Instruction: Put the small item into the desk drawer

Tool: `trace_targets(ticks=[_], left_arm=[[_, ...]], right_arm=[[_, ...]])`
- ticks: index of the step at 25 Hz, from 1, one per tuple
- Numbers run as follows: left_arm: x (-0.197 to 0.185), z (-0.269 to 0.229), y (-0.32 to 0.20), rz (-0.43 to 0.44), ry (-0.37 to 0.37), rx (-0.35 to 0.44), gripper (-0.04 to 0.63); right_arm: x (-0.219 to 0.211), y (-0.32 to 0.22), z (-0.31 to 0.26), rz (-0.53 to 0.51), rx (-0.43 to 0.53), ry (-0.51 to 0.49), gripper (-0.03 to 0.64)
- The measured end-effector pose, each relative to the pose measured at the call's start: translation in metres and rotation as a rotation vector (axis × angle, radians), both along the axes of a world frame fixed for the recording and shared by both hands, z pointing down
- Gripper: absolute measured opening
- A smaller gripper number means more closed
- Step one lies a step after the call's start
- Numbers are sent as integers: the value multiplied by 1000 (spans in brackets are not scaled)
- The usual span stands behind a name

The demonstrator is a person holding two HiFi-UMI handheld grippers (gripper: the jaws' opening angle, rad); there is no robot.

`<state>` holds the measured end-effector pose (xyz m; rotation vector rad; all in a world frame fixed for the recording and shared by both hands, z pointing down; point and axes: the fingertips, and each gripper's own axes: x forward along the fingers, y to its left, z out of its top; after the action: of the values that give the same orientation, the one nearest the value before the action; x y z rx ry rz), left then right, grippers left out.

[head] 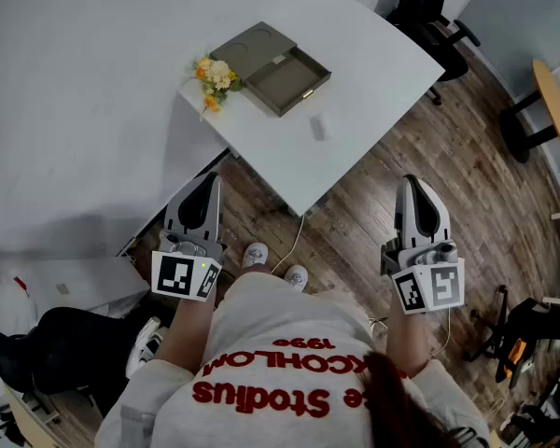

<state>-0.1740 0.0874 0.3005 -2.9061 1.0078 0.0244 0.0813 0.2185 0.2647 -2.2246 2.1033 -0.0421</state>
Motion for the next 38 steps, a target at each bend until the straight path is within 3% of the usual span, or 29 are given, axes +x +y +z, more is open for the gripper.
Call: trace_targets(ticks=[7,14,23,38], left_arm=[[6,6,11,-14,97,-96,6],[8,2,19,-30,91,-75,6],[21,4,14,-29,31,-51,6],[76,26,-133,-17,81,-73,6]], right_arm=[[-1,7,2,-22,-8,12,5],[1,11,-5,-30,0,12,5],[7,-6,10,-87,6,-54,6],[47,-147,19,-102,-55,-8,6]])
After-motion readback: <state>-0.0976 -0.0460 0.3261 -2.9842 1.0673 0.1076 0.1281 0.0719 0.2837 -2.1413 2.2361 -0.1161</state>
